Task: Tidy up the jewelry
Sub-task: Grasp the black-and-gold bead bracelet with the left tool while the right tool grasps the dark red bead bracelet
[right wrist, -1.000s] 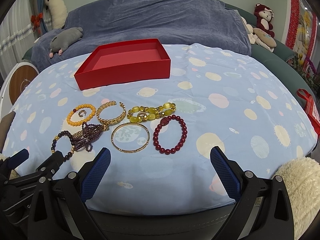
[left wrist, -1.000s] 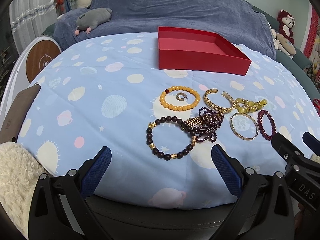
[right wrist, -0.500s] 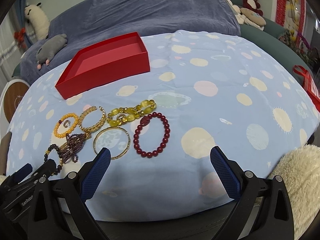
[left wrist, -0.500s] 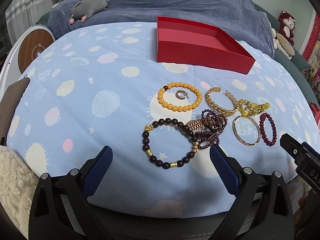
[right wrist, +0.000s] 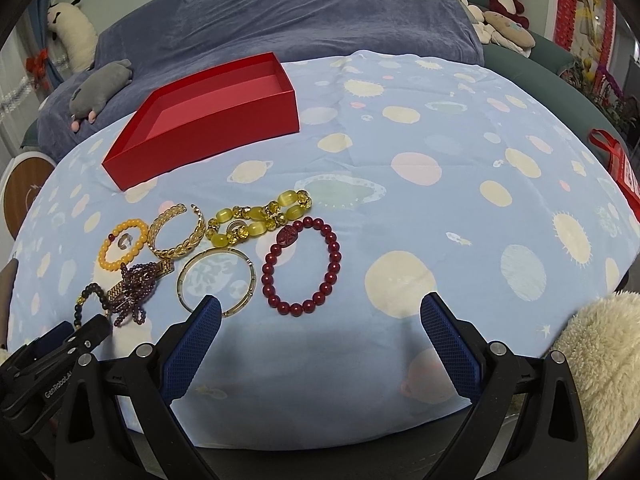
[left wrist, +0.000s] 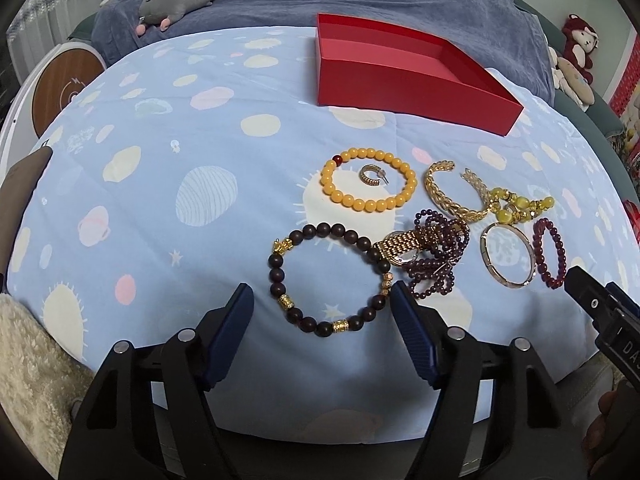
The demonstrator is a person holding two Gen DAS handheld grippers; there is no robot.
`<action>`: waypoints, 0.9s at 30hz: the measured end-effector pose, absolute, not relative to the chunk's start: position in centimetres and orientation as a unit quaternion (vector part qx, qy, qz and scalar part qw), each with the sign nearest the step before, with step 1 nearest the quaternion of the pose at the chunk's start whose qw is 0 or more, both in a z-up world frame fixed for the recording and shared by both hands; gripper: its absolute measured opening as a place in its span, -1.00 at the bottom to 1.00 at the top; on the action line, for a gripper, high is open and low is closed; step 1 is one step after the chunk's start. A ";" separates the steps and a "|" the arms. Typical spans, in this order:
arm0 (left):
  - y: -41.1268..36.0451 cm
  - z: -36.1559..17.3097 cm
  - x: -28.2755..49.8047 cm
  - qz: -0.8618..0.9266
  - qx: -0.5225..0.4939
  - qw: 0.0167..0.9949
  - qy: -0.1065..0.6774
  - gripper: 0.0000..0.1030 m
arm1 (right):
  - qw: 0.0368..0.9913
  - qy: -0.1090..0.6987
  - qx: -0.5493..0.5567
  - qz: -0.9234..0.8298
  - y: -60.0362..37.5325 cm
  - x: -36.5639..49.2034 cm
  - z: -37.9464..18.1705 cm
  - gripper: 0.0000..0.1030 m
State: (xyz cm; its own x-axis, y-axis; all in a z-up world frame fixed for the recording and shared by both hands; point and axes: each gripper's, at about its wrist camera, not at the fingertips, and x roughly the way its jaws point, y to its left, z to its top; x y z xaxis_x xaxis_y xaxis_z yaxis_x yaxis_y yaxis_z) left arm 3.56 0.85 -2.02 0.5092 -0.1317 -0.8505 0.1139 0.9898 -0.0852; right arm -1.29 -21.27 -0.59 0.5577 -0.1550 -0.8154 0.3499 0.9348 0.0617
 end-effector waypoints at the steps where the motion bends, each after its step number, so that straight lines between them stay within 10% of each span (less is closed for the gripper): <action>1: 0.9 -1.9 3.6 -0.074 -0.017 0.869 0.489 0.31 | 0.875 0.448 0.110 -0.144 -21.3 -1.2 -0.6 0.86; 9: 3.2 -1.9 4.5 -0.037 -0.049 0.868 0.492 0.34 | 0.875 0.449 0.112 -0.142 -21.5 -1.1 -0.6 0.86; 15: 1.7 -2.0 4.5 -0.043 -0.003 0.872 0.488 -0.08 | 0.879 0.450 0.096 -0.123 -20.8 -0.6 -0.5 0.85; 20: 2.5 -1.9 4.8 -0.036 -0.018 0.874 0.485 -0.85 | 0.878 0.456 0.094 -0.108 -20.9 0.3 -0.4 0.60; 27: 2.6 -1.9 4.9 -0.045 -0.026 0.874 0.484 -0.85 | 0.864 0.478 0.101 -0.119 -22.6 2.3 -1.2 0.19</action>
